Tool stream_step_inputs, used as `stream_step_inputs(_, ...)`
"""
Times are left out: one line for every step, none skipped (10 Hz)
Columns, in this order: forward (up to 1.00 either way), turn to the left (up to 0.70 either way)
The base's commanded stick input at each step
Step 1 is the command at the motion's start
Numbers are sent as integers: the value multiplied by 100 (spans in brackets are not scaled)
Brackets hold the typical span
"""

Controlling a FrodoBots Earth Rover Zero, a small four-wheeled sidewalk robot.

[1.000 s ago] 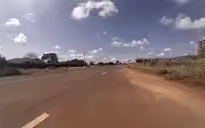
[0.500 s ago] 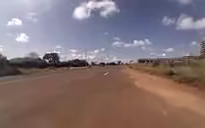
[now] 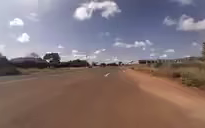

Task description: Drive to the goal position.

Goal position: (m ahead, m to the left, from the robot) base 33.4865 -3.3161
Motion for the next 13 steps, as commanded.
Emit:
stream_step_inputs(85,-34)
stream_step_inputs(85,-34)
stream_step_inputs(85,-34)
stream_step_inputs(85,-34)
stream_step_inputs(85,-34)
stream_step_inputs(85,-34)
stream_step_inputs(85,-34)
stream_step_inputs(85,-34)
stream_step_inputs(85,-34)
stream_step_inputs(85,-34)
stream_step_inputs(85,-32)
stream_step_inputs(85,0)
stream_step_inputs(85,0)
